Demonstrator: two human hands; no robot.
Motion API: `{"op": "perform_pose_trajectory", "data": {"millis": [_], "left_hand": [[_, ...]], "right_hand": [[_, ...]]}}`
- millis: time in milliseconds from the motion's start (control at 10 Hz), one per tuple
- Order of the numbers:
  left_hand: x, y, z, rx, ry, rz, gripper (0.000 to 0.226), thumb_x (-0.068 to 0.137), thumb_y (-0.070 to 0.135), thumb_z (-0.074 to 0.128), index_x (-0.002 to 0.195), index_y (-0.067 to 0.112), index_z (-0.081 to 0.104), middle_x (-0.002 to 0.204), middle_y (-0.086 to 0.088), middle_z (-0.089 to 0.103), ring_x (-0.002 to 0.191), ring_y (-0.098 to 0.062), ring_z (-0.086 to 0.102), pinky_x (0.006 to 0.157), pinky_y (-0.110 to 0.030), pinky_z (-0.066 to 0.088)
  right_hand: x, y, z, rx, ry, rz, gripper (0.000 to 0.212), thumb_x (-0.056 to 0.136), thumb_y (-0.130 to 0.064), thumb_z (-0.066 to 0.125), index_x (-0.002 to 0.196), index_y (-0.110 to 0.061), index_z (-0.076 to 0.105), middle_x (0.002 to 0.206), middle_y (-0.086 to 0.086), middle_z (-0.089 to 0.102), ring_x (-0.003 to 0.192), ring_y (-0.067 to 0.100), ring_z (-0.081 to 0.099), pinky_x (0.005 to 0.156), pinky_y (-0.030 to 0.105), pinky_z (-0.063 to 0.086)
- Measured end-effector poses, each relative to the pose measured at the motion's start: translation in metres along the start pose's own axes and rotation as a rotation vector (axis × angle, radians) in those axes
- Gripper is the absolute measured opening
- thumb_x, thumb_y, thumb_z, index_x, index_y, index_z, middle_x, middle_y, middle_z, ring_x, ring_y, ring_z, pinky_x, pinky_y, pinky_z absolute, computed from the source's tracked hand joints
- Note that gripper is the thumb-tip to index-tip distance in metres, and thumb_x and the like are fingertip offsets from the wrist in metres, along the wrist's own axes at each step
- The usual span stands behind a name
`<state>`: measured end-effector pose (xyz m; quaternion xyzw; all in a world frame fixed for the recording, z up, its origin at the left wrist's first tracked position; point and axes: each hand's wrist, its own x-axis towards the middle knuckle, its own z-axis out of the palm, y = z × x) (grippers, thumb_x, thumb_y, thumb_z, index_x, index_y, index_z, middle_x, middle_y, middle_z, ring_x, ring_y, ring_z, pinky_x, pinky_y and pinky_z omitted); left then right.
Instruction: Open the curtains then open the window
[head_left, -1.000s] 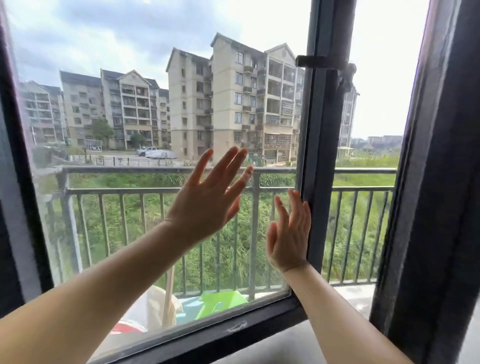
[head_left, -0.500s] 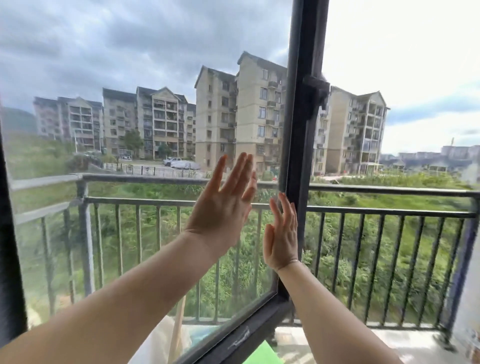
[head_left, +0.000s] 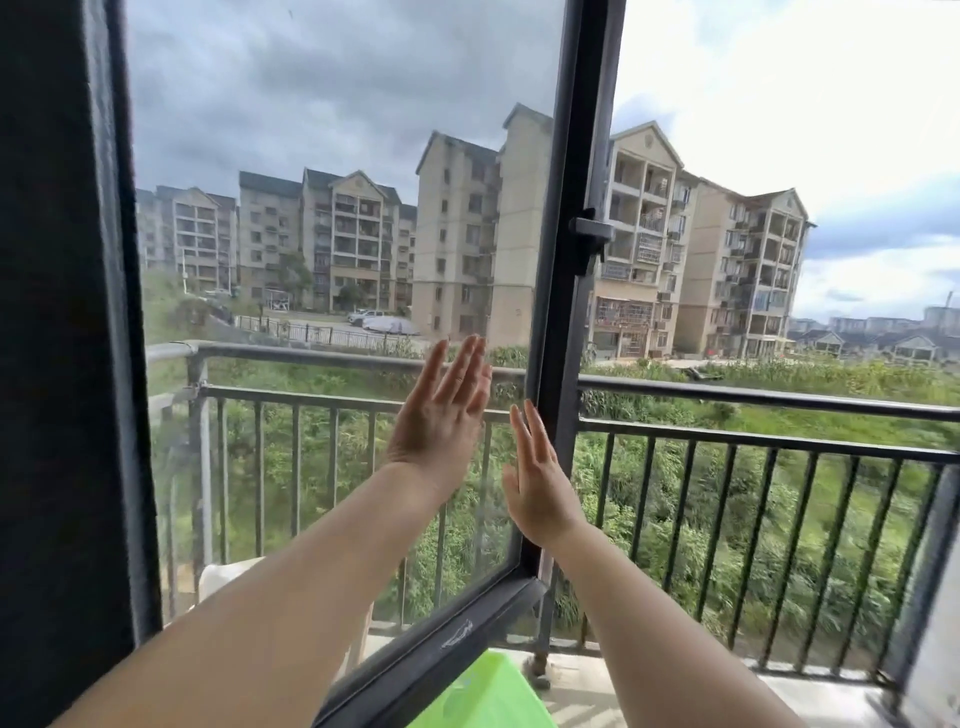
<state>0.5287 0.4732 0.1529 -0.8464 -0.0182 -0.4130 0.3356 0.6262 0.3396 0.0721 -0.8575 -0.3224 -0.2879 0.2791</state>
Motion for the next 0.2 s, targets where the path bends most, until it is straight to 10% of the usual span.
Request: {"op": "perform_pose_trajectory", "data": {"millis": [100, 200], "left_hand": [[-0.004, -0.001, -0.017, -0.112, -0.166, 0.001, 0.056, 0.095, 0.022, 0.015, 0.142, 0.009, -0.011, 0.147, -0.016, -0.027, 0.137, -0.03, -0.025, 0.105, -0.049, -0.024], [-0.027, -0.008, -0.054, -0.436, -0.37, -0.024, 0.058, 0.092, 0.015, 0.029, 0.145, 0.014, 0.006, 0.156, -0.015, 0.002, 0.142, -0.031, 0.008, 0.117, -0.048, 0.009]], "right_hand": [[-0.012, -0.031, -0.041, -0.002, -0.275, 0.094, 0.061, 0.094, -0.017, 0.043, 0.146, -0.021, 0.01, 0.155, 0.009, 0.017, 0.084, 0.007, 0.058, 0.079, 0.029, 0.053], [-0.033, -0.071, -0.082, -0.15, -0.581, 0.191, 0.048, 0.097, -0.021, 0.038, 0.142, -0.007, 0.025, 0.14, 0.016, 0.044, 0.1, 0.02, 0.058, 0.087, 0.03, 0.047]]}}
